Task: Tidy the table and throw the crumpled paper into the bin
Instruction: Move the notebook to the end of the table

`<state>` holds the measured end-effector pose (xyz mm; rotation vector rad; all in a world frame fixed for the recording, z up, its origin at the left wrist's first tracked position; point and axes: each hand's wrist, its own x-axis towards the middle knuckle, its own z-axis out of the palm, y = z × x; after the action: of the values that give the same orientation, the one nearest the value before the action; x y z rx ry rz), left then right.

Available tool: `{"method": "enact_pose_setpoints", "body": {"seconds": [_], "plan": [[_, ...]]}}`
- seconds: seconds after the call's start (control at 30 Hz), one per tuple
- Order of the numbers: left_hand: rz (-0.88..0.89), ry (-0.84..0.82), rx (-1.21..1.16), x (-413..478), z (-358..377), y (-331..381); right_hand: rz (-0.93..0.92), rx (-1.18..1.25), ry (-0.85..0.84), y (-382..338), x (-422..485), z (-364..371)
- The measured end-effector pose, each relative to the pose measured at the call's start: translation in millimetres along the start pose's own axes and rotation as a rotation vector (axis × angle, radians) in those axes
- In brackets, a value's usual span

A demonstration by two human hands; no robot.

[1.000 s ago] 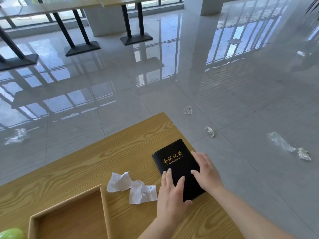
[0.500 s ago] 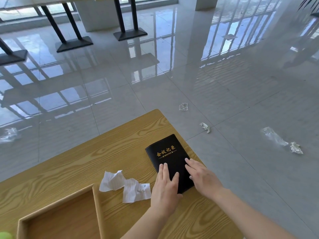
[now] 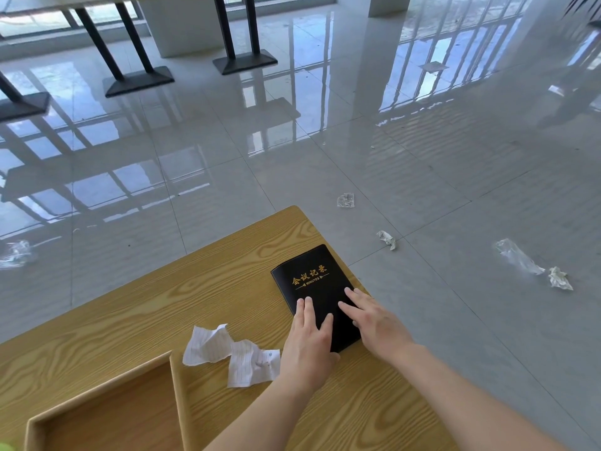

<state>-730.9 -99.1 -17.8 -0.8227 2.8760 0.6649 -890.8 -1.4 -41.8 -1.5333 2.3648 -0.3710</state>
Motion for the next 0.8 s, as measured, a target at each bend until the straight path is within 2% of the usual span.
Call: {"method": "enact_pose_setpoints", "body": {"seconds": [0.57,0.8], "plan": [[-0.021,-0.022,0.018,12.0,-9.0,-3.0,0.008,-0.029,-0.047,2.5,14.3,-3.6],[-0.019,0.113,0.086,-3.3,-30.1,-21.5,0.029,-0.072,-0.043,-15.0,17.3,-22.6]]}}
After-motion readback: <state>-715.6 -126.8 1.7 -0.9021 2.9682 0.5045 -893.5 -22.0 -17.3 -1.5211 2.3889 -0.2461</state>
